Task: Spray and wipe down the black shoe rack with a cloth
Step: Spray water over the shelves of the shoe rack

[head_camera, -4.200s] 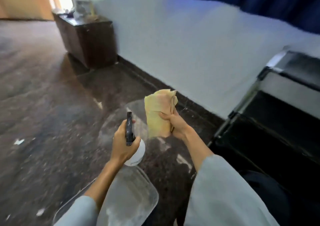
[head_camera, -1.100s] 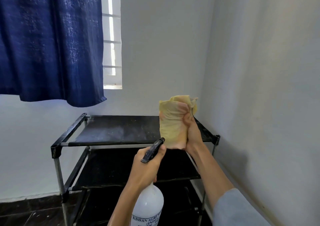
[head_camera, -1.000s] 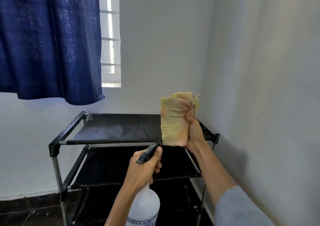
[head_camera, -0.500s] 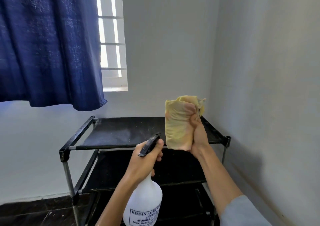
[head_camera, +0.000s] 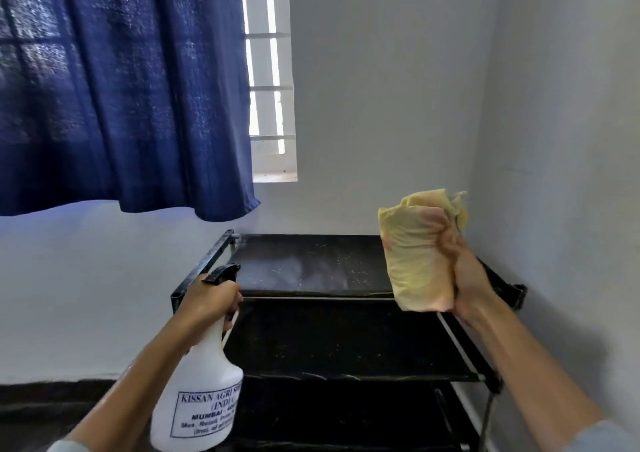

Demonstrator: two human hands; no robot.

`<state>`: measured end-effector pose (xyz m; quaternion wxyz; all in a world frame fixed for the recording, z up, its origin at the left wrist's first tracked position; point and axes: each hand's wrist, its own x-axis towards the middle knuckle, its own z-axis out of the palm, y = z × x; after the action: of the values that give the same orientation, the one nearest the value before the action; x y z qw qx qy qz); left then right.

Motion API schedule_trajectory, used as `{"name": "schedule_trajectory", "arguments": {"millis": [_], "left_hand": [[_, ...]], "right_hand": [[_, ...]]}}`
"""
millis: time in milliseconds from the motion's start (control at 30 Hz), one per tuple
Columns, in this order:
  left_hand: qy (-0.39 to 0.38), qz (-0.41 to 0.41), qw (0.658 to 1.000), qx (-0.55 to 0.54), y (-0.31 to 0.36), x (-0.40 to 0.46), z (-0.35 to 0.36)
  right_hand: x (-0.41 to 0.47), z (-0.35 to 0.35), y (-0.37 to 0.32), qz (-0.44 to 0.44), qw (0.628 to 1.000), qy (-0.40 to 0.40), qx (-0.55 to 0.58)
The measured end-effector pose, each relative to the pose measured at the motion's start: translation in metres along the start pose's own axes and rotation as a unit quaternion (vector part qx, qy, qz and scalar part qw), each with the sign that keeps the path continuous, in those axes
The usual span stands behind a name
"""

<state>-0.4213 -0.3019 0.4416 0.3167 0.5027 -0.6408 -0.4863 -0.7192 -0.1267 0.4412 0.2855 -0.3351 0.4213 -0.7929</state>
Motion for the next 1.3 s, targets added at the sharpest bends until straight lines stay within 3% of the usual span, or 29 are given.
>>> {"name": "schedule_trajectory", "arguments": {"millis": [267,367,667,867,1000,1300], "left_hand": [[0.072,-0.001,0.983,0.169,-0.001,0.006,-0.001],[0.086,-0.018,0.988,0.13,-0.004,0.012,0.002],[0.029,-0.023,0.994,0.099,0.014,0.009,0.001],[0.026,-0.03,0.999,-0.025,0.014,0.02,0.005],[-0.002,-0.043,0.998,-0.037,0.025,0.029,0.009],[0.075,-0.032,0.996,-0.018,0.028,0.039,0.026]], "right_hand": [[0.002,-0.004,-0.008,-0.002,1.0,-0.007,0.016],[0.002,-0.008,-0.007,0.006,1.0,0.007,0.022],[-0.006,-0.009,-0.013,0.012,0.999,0.02,0.041],[-0.01,-0.006,-0.019,0.009,0.999,0.017,0.041],[-0.011,-0.006,-0.018,0.007,0.998,0.021,0.051],[-0.013,-0.01,-0.02,0.021,0.998,0.034,0.044]]}}
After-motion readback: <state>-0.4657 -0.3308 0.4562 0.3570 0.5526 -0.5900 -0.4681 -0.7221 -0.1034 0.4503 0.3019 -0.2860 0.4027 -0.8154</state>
